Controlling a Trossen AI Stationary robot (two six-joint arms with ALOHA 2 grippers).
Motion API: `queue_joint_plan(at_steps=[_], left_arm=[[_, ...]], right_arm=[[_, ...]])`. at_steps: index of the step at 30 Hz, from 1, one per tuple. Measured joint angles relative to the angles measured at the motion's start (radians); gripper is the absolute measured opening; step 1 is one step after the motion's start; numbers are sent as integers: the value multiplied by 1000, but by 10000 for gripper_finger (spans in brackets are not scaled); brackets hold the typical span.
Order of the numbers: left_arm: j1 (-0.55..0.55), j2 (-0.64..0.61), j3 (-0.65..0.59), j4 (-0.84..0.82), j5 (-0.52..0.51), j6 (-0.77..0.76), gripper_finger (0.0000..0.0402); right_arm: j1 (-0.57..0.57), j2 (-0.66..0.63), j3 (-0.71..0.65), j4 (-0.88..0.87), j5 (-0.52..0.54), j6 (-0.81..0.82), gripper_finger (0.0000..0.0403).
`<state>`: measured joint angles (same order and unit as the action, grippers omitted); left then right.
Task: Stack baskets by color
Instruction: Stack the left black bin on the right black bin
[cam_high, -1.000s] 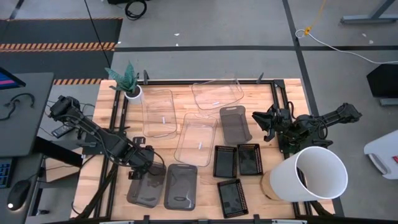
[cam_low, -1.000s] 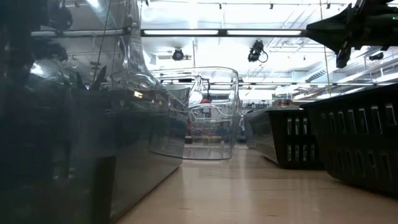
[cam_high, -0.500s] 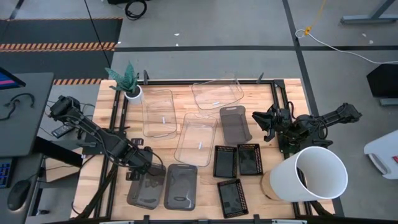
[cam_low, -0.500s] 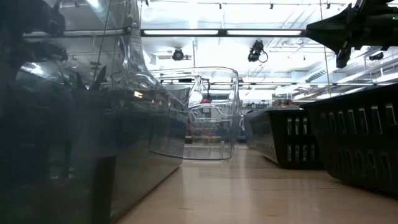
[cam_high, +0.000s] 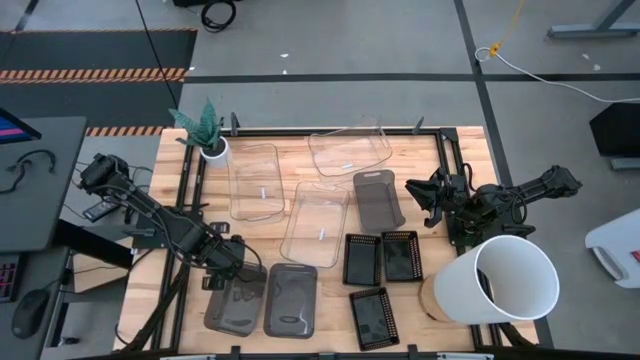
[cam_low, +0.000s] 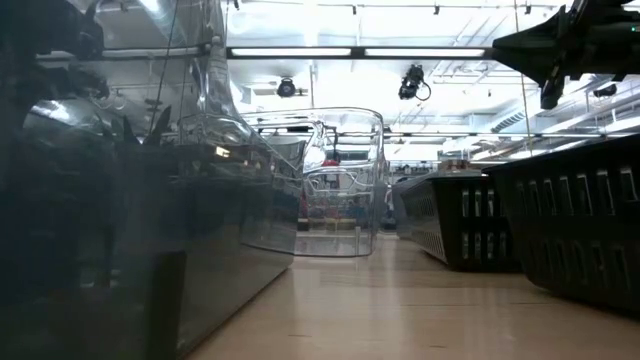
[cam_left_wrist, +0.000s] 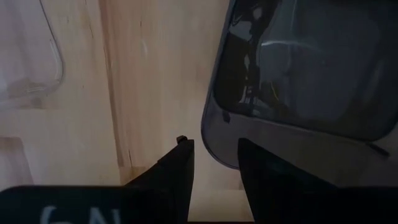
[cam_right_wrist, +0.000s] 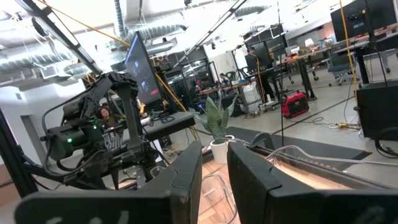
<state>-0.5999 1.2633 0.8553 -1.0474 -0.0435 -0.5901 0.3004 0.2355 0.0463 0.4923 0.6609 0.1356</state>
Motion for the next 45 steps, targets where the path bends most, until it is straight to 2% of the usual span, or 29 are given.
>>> queue_joint_plan(at_steps=[7, 21, 29, 36, 41, 45], left_arm=[[1, 0, 0, 11, -14, 1, 130], [1, 9, 0, 110, -226, 27, 130], [8, 104, -1, 147, -206, 77, 130], [19, 182, -1, 146, -127, 87, 117], [21, 192, -1, 154, -116, 90, 90], [28, 192, -1, 152, -92, 91, 47]], right_arm=[[0, 0, 0, 0, 0, 0, 83], [0, 0, 0, 0, 0, 0, 82], [0, 0, 0, 0, 0, 0, 82], [0, 0, 0, 3, 0, 0, 83], [0, 0, 0, 3, 0, 0, 82], [0, 0, 0, 3, 0, 0, 83]])
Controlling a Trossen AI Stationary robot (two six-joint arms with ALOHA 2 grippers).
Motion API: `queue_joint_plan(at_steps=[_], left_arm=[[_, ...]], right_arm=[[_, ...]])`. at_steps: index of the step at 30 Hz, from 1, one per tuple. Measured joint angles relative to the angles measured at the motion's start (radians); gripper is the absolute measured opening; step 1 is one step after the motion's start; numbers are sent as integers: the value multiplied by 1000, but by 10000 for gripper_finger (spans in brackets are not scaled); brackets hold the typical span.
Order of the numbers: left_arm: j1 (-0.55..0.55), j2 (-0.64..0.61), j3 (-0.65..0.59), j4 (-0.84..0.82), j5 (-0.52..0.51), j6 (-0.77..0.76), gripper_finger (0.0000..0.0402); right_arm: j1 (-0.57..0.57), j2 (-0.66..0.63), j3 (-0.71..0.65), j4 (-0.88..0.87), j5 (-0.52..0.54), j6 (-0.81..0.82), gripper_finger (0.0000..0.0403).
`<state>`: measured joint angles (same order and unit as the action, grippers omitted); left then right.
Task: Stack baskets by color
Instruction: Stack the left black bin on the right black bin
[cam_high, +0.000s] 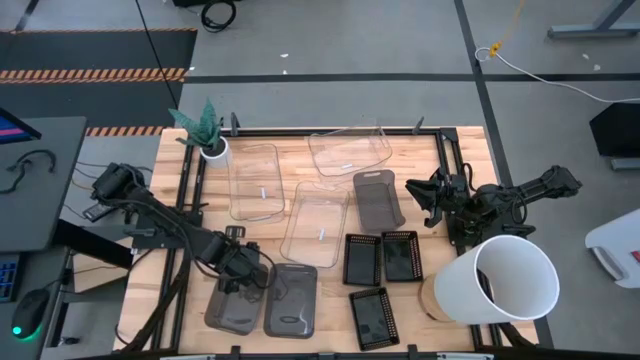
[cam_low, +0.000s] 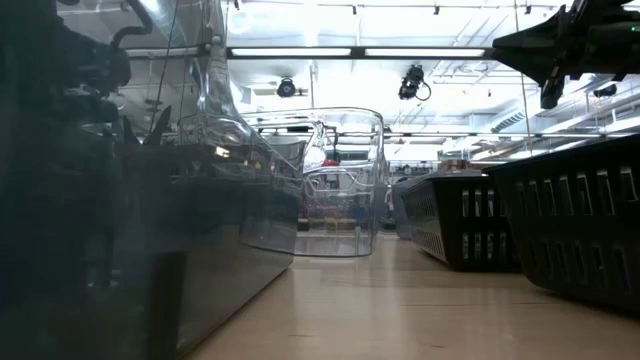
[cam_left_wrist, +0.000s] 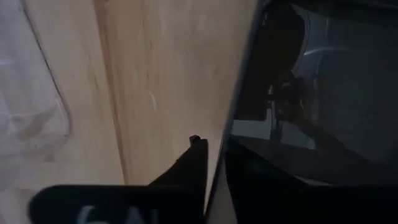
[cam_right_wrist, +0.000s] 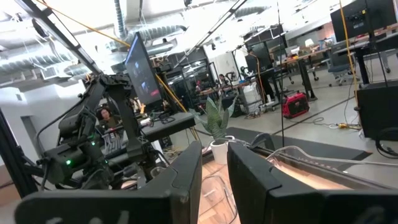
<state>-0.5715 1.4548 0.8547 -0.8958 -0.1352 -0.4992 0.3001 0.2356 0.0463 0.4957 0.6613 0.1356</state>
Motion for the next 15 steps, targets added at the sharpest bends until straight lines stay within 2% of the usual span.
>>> queue_joint_plan(at_steps=[3, 7, 15], left_arm=[[-2, -2, 2, 5, 23, 1, 12], [-3, -4, 16, -27, 38, 7, 9], [3, -47, 130, -219, 66, 11, 5]], right_arm=[[0, 0, 0, 0, 0, 0, 82], [0, 0, 0, 0, 0, 0, 82], [0, 0, 0, 0, 0, 0, 82]])
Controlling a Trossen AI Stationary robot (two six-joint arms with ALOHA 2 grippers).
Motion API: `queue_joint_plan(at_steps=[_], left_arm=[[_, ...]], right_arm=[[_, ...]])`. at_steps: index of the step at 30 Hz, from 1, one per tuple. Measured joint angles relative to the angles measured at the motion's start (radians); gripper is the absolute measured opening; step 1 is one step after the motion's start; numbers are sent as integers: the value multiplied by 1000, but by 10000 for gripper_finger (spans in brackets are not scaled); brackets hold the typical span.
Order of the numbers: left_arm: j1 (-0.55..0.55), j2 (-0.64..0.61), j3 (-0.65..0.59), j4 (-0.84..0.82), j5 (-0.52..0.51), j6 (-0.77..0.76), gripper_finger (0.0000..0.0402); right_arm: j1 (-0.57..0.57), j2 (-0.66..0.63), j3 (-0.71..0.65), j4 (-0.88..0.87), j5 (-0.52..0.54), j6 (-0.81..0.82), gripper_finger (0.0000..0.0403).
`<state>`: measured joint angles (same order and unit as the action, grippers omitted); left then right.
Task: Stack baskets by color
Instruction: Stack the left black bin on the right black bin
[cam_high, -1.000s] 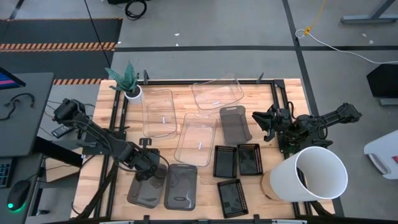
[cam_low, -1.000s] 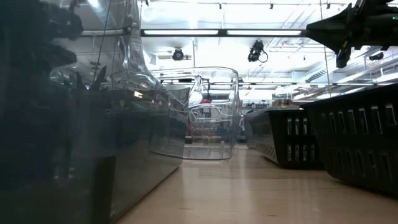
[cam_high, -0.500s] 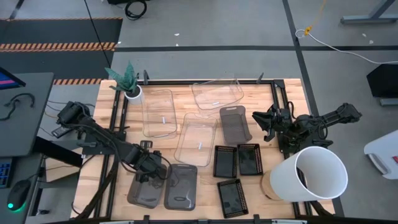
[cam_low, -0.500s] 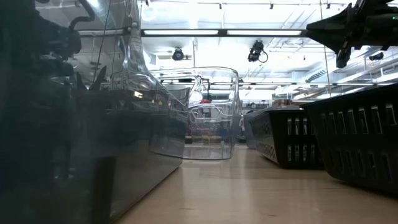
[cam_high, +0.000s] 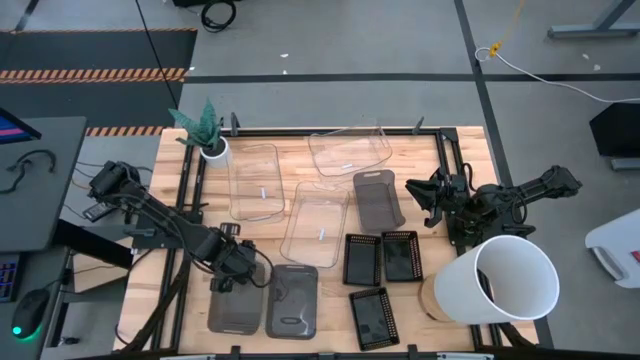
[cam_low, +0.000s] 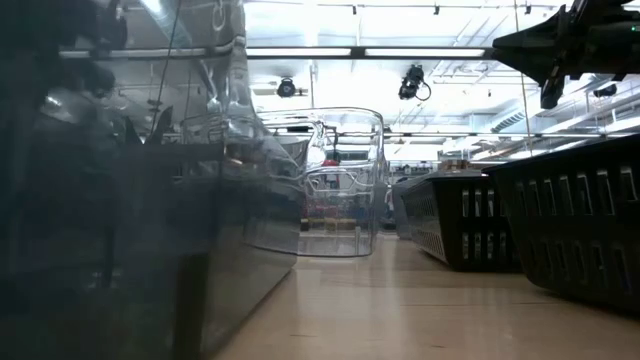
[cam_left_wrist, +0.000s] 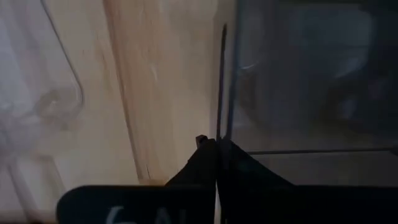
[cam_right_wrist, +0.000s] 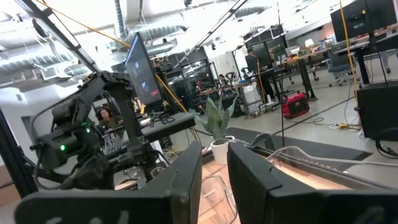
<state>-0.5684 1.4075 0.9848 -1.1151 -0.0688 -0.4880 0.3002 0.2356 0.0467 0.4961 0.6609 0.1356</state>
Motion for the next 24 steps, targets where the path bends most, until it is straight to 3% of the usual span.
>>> queue_joint_plan(at_steps=[6, 13, 24], left_arm=[[-1, -63, 104, -77, 84, -52, 5], [1, -75, 226, -86, 91, -84, 5], [66, -63, 286, 90, -68, -72, 5]], right_arm=[[0, 0, 0, 0, 0, 0, 83], [0, 0, 0, 0, 0, 0, 83], [0, 0, 0, 0, 0, 0, 83]])
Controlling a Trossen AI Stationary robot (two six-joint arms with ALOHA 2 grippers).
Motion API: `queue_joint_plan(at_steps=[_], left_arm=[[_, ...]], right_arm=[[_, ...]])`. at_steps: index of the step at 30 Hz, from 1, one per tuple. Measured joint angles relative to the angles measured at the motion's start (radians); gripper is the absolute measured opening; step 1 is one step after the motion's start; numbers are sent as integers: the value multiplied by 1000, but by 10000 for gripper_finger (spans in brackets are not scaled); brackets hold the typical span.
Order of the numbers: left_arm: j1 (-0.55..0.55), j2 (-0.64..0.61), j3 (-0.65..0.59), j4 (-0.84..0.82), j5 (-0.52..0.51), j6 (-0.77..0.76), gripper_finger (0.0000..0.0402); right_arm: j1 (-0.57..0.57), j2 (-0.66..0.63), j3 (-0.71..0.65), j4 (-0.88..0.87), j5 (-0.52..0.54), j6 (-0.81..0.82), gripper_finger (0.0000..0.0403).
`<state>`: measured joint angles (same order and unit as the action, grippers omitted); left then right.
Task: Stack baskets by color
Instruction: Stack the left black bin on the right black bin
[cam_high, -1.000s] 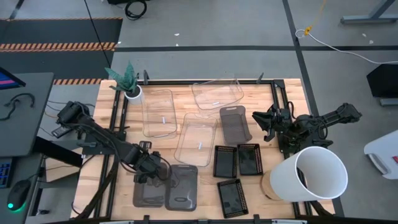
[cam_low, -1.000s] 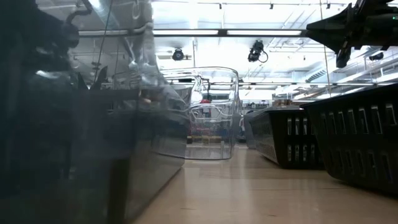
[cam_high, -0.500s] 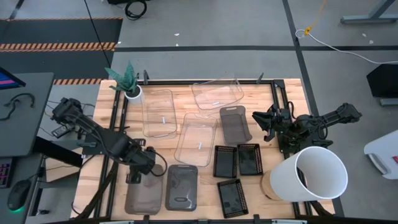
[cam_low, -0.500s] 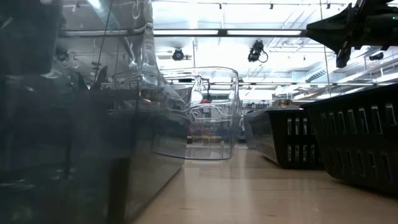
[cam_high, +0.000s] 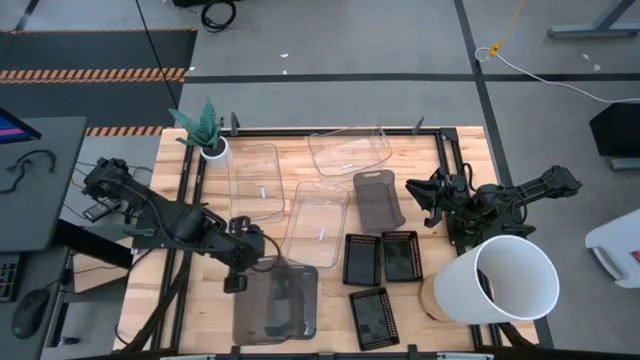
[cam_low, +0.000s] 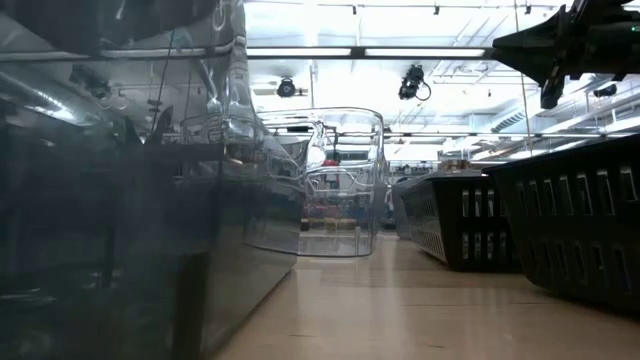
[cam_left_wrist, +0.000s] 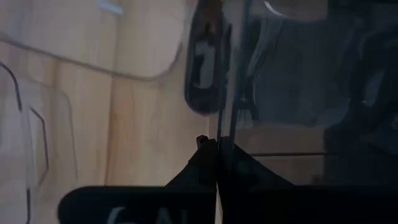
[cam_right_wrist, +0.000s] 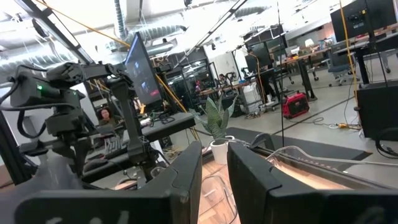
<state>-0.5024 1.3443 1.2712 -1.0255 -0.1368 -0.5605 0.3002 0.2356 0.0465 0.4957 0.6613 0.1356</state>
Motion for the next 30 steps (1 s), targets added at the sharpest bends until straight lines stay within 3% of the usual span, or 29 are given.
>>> queue_joint_plan(at_steps=[13, 23, 30], left_arm=[[47, 147, -2, 39, -57, -2, 7], [56, 210, -1, 30, 56, 1, 9], [58, 210, 22, 33, 49, 14, 10]], right_arm=[[0, 0, 0, 0, 0, 0, 82], [0, 0, 0, 0, 0, 0, 82], [0, 0, 0, 0, 0, 0, 82]])
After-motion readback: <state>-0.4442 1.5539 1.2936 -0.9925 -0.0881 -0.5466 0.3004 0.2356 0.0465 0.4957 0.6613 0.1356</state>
